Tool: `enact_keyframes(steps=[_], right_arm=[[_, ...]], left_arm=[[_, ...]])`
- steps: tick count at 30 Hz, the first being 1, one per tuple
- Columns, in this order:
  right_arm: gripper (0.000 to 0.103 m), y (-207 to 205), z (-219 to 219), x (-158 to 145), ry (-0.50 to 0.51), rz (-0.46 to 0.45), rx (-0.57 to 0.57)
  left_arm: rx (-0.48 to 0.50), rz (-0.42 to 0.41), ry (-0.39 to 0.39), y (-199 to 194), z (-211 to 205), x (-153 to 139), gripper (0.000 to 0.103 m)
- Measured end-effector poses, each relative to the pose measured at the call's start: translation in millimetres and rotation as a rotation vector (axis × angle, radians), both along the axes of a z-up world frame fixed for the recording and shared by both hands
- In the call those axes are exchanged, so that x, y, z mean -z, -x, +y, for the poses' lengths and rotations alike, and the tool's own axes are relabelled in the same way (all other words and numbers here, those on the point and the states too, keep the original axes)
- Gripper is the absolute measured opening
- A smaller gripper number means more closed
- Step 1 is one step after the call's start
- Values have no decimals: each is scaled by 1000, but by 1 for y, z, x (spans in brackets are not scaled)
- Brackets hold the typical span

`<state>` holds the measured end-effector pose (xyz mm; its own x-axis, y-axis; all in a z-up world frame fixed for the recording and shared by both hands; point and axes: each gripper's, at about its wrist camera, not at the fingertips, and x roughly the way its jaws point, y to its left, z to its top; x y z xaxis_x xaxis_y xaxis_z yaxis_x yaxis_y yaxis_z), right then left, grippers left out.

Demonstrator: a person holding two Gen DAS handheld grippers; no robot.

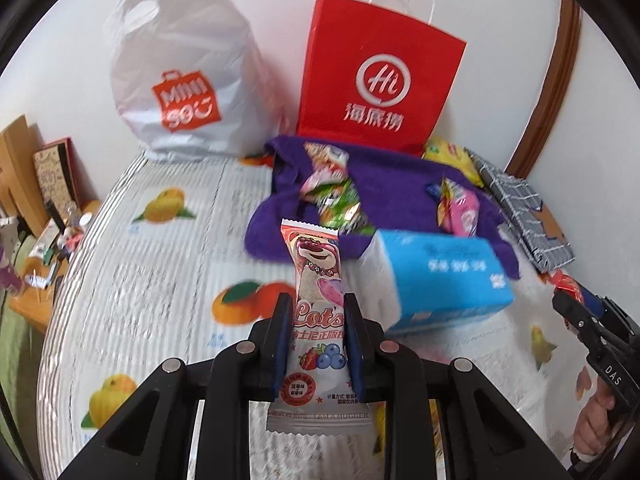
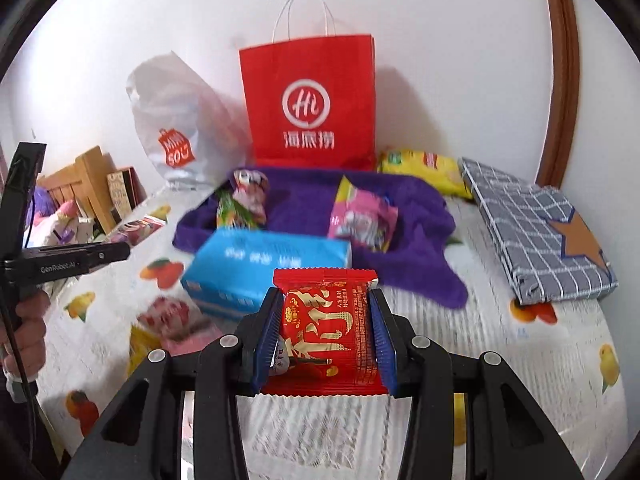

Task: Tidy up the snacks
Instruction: 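Lift both packets and carry them over the purple towel, then lower both packets onto the purple towel and open both grippers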

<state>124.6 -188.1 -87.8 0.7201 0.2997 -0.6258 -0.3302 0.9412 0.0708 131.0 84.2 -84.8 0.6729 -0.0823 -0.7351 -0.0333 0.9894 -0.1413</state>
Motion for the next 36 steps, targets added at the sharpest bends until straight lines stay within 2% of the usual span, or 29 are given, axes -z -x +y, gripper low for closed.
enact_keyframes(steps=[9,18,24,36], right_arm=[[43,-38,16,-22,-24,-26,21],[43,-85,29,-38,-28,-35,28],[43,-109,41,-47,-13,-41,1],[43,-158,56,-56,-38,-37,-18]], left_arm=[[44,-65,17,-33,-14,-24,24],[62,-54,40,-71,-20,-34,24],[73,-46,-6,-90,-26,-45,24],[49,-31,-6,-126,-29,-60,24]])
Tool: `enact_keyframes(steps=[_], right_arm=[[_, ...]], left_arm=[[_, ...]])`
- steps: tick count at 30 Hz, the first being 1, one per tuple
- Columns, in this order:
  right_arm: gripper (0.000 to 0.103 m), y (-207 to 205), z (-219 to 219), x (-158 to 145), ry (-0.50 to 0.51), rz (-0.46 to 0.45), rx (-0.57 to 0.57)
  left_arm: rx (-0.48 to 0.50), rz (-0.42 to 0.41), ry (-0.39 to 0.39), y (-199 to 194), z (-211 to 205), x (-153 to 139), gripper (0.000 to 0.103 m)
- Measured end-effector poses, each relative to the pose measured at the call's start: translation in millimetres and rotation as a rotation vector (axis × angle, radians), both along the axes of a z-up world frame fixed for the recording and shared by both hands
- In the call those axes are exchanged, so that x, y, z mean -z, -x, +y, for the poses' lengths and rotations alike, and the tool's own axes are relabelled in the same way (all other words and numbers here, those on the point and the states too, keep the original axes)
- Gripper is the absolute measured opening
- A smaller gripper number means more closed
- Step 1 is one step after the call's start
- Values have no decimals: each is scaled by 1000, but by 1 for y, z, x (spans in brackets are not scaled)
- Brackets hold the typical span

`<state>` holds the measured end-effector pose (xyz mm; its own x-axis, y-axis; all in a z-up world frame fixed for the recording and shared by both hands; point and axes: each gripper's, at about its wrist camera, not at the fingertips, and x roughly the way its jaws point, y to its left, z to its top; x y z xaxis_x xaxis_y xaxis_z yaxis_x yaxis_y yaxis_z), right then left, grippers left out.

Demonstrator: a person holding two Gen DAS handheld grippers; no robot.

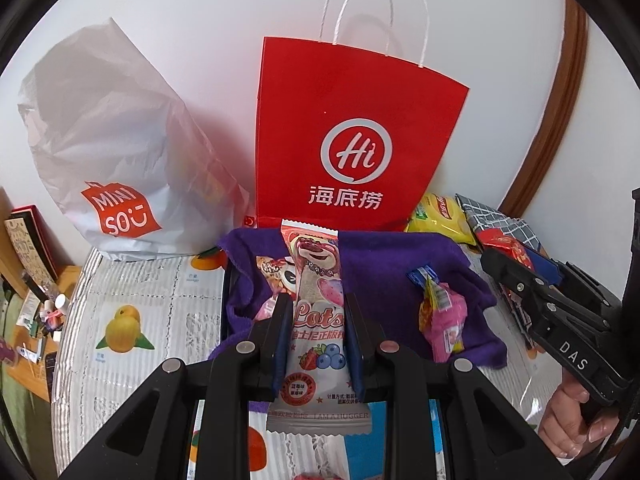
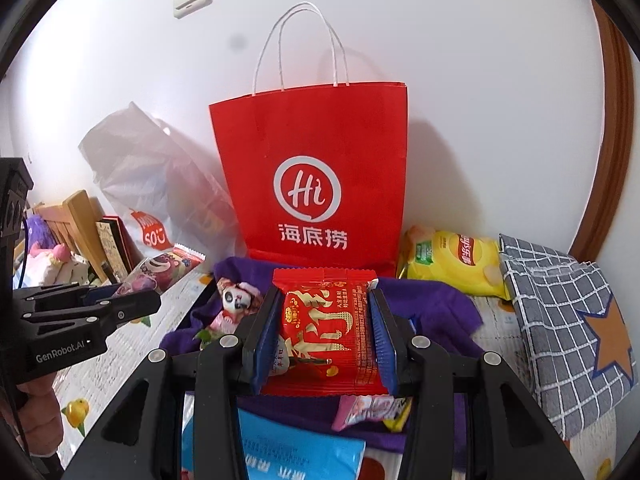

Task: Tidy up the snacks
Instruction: 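Lower both packets onto the purple towel and open both grippers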

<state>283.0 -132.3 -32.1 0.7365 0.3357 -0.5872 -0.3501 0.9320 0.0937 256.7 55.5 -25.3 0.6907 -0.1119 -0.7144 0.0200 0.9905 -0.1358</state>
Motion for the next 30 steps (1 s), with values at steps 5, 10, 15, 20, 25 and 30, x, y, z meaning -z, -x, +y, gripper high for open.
enact_keyframes(steps=[5,10,15,20,25,30], right_arm=[[43,-18,0,5,4,22,7],[43,-35,-6,23,5,82,4],[43,-48,-6,44,29,139,0],[43,-57,-2,62,49,193,-10],[43,-68,1,81,68,258,-4],[43,-69,3,86,98,258,2]], left_arm=[[-4,34,37,-17,4,7,24],[-7,53,40,-30,6,14,24],[-14,87,42,-41,9,25,24],[-22,117,38,-46,14,35,24],[-27,151,64,-53,20,45,24],[-6,172,72,-57,14,54,24]])
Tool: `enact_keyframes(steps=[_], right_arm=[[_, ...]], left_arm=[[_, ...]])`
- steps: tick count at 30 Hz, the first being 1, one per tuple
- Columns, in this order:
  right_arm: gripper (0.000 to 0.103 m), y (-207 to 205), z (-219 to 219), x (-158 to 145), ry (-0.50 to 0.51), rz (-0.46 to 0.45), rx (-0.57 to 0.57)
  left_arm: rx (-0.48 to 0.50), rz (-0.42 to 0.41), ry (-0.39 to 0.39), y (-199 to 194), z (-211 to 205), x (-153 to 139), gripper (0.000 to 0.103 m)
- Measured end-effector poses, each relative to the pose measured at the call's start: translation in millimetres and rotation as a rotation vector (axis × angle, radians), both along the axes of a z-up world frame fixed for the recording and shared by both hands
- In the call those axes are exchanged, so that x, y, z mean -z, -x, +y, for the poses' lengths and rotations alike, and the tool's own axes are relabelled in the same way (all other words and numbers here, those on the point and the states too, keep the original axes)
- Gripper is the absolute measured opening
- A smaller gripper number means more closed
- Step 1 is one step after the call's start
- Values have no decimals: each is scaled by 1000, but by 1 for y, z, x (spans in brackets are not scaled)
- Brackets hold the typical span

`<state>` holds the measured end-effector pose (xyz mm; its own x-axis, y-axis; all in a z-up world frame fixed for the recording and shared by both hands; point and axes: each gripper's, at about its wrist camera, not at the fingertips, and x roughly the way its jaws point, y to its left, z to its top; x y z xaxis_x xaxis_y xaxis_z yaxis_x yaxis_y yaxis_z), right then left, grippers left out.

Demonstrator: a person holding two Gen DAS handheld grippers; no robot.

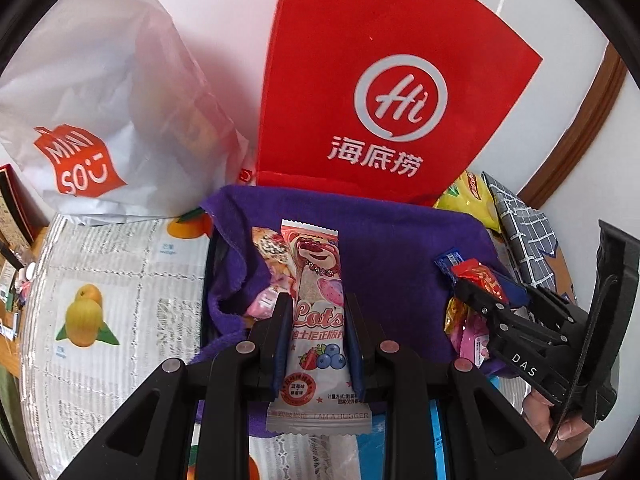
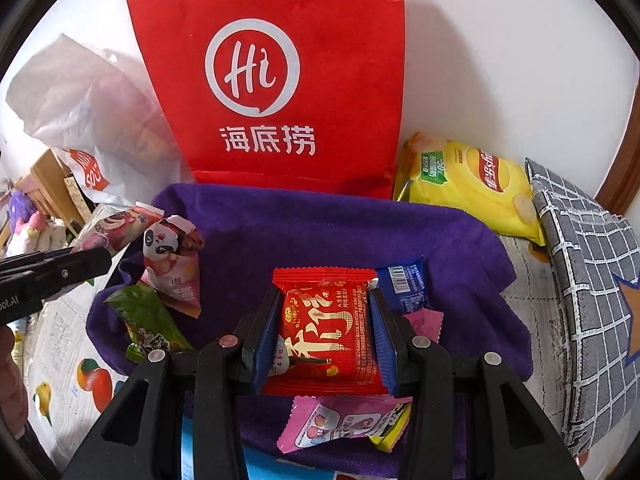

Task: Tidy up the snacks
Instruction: 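Lower both packets onto the purple towel and open both grippers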

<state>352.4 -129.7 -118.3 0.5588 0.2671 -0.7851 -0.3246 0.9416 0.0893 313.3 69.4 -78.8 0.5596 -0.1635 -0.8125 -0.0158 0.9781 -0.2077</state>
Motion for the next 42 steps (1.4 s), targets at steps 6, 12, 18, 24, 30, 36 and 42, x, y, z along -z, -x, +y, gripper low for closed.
enact_keyframes(steps=[6,12,18,24,30,36,42], right_arm=[[43,4,5,1,43,-22,-16],[43,5,6,0,77,-38,-27],[43,7,8,2,113,-54,-43],[45,10,10,3,133,-61,-69],[60,9,13,6,137,-38,-82],[61,19,18,-7,130,-68,-100],[64,38,19,-39,100,-142,-96]], left_arm=[[35,15,20,-2,-12,9,24],[33,47,3,-7,-20,22,24],[30,77,0,-11,-23,31,26],[24,89,-2,-13,-24,35,26],[18,96,-10,-13,-24,34,35],[6,82,-23,-10,-23,27,49],[2,35,-12,2,-18,4,49]])
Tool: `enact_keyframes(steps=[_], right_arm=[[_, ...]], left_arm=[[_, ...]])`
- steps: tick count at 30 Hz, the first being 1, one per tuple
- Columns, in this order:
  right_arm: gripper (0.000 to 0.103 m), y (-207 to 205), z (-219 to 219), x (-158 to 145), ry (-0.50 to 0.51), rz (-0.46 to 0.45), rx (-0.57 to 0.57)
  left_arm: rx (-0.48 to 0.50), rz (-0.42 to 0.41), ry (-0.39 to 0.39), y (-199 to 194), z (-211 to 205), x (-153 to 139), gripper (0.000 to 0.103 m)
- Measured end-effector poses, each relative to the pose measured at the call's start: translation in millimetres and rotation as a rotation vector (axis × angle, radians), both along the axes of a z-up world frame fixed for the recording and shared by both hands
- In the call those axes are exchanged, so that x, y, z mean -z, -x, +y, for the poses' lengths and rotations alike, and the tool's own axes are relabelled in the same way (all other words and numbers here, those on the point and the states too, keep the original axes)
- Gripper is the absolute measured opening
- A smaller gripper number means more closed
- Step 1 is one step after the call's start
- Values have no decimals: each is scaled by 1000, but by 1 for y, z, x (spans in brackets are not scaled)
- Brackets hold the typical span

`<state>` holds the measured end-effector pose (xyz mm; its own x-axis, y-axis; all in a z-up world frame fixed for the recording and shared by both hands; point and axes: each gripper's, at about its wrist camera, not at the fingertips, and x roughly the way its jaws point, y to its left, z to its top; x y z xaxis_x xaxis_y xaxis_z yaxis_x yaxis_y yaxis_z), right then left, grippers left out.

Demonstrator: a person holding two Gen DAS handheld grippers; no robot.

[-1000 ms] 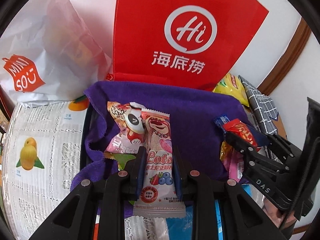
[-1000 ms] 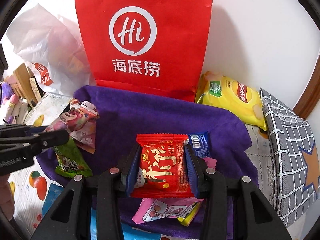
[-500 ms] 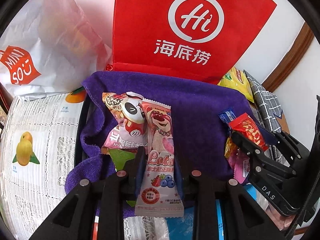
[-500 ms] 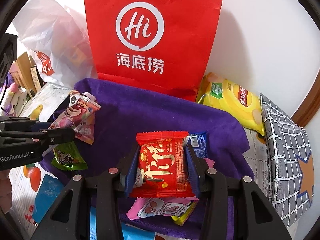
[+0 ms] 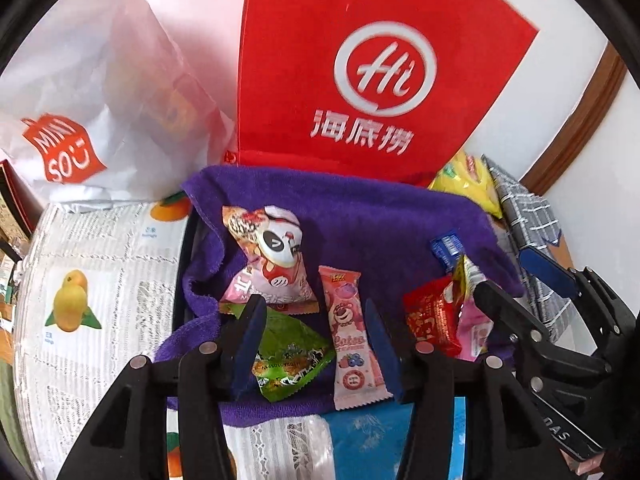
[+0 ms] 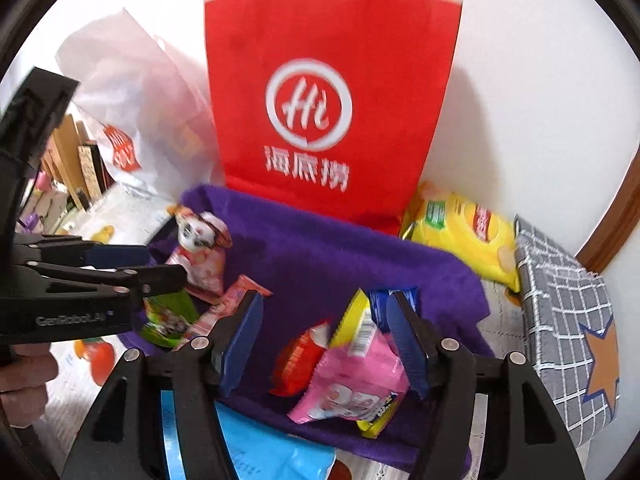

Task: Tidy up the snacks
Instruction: 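Lower both packets onto the purple towel and open both grippers, then move both grippers back toward the remaining snacks on the sheet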

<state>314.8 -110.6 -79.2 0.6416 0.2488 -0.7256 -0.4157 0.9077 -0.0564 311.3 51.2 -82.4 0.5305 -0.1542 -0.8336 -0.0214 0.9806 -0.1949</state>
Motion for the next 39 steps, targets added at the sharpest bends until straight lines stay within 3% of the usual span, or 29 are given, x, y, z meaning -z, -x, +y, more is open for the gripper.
enact_keyframes(steps=[7,13,16,25,30,39], right_arm=[[65,34,-9,-26,-41,-32,26],[65,84,-19,-30,1,-86,73],[65,106,-25,-26,-5,-51,73],[57,182,-28,5,-20,11,28],[56,213,-15,39,-72,126,-44],[52,230,9,84,-44,240,-90]], left_arm=[[18,-40,-6,31,-1,-25,49],[7,-32,-24,64,7,-25,49],[0,-25,-35,83,12,-23,53],[-13,-34,-44,133,18,-18,57],[-17,-33,-30,157,20,-12,57],[-40,-28,-37,192,40,3,57]])
